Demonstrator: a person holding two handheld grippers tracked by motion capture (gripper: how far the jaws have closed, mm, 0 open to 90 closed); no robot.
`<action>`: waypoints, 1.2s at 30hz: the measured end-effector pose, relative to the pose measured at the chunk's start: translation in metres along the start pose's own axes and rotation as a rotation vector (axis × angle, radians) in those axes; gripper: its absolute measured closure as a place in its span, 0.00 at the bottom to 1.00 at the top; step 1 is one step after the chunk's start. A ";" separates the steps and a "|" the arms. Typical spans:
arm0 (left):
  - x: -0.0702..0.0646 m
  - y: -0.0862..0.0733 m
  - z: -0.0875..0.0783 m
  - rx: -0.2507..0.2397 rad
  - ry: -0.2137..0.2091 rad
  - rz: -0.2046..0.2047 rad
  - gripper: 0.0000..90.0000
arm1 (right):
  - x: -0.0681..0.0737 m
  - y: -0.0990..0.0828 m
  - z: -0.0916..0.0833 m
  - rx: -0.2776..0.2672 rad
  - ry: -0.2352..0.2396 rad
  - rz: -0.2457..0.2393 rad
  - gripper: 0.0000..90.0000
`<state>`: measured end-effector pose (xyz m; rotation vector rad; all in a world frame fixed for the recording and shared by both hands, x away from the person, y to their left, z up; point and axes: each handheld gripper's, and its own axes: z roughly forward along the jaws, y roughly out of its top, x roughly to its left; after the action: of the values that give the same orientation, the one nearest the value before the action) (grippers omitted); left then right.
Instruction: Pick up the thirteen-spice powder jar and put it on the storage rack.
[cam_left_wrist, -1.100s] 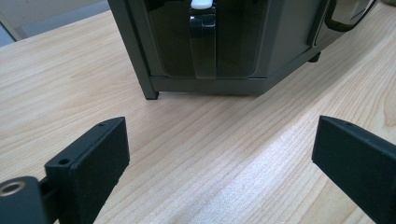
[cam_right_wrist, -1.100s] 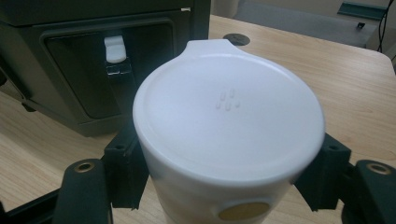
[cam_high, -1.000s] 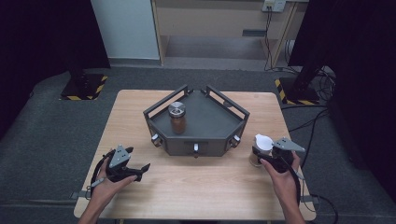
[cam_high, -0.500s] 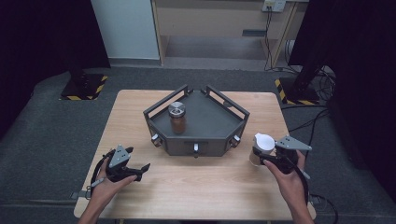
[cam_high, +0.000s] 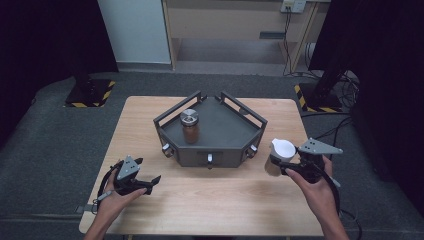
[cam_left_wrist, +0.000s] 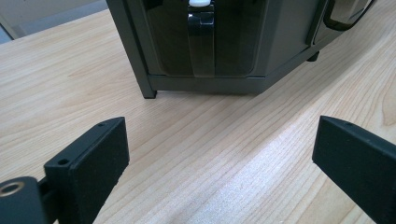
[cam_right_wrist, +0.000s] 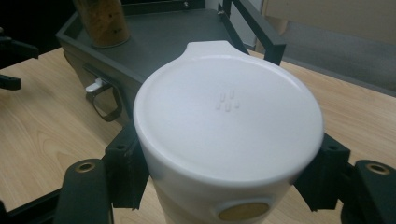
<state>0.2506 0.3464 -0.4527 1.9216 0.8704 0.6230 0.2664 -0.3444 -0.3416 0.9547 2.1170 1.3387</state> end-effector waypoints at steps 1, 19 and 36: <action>0.000 0.000 0.000 -0.001 0.001 -0.001 0.03 | 0.000 0.002 0.000 0.002 0.004 0.000 0.35; 0.001 -0.001 0.000 -0.003 -0.002 -0.001 0.03 | -0.001 0.035 -0.007 -0.022 0.104 -0.026 0.35; 0.000 0.000 0.001 -0.004 -0.006 0.005 0.03 | 0.001 0.060 0.006 -0.011 0.171 -0.058 0.35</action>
<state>0.2511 0.3463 -0.4531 1.9216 0.8595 0.6212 0.2880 -0.3229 -0.2898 0.7929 2.2427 1.4466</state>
